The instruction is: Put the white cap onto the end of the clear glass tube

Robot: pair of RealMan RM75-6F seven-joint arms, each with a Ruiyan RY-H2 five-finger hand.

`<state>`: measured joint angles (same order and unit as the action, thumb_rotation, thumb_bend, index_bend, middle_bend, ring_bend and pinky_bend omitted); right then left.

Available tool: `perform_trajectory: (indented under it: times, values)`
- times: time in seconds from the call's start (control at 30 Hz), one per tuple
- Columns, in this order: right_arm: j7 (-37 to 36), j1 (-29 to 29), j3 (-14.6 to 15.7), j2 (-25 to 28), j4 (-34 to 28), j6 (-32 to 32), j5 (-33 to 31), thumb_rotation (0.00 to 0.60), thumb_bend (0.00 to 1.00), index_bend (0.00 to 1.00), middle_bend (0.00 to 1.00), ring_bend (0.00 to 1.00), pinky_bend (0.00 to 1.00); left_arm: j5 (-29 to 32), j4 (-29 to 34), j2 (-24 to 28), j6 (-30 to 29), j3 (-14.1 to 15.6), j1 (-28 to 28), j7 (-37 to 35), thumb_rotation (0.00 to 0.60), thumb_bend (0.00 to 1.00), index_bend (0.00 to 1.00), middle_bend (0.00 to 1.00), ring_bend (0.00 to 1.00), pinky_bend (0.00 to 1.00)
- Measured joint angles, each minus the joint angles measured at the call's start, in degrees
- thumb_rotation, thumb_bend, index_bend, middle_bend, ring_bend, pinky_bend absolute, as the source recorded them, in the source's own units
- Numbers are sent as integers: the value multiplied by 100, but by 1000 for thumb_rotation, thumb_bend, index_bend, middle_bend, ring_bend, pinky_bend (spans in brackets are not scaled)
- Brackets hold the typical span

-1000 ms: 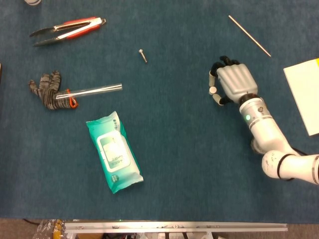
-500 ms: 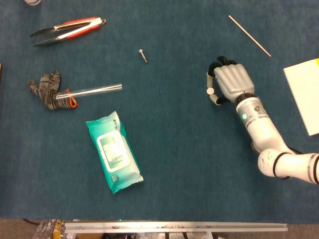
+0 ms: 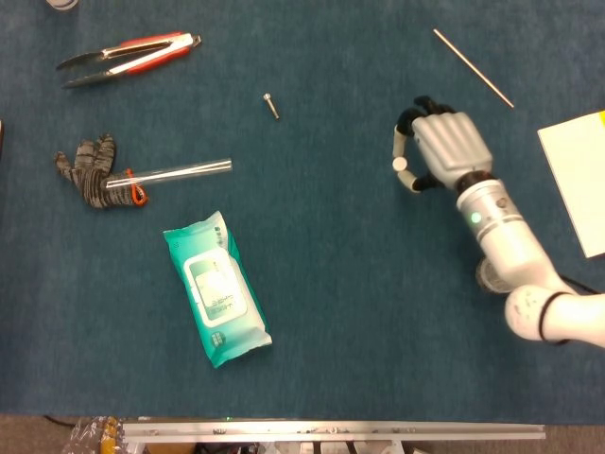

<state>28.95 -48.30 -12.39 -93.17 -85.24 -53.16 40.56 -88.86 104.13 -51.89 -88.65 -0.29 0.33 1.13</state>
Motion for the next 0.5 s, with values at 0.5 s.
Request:
perform_trajectory:
  times: [0.5]
  values:
    - [-583, 433, -372, 1840, -1957, -440, 388, 600, 306, 597, 300, 98, 195, 508, 437, -83, 1315, -283, -921, 660, 600, 294, 309, 134, 0, 62]
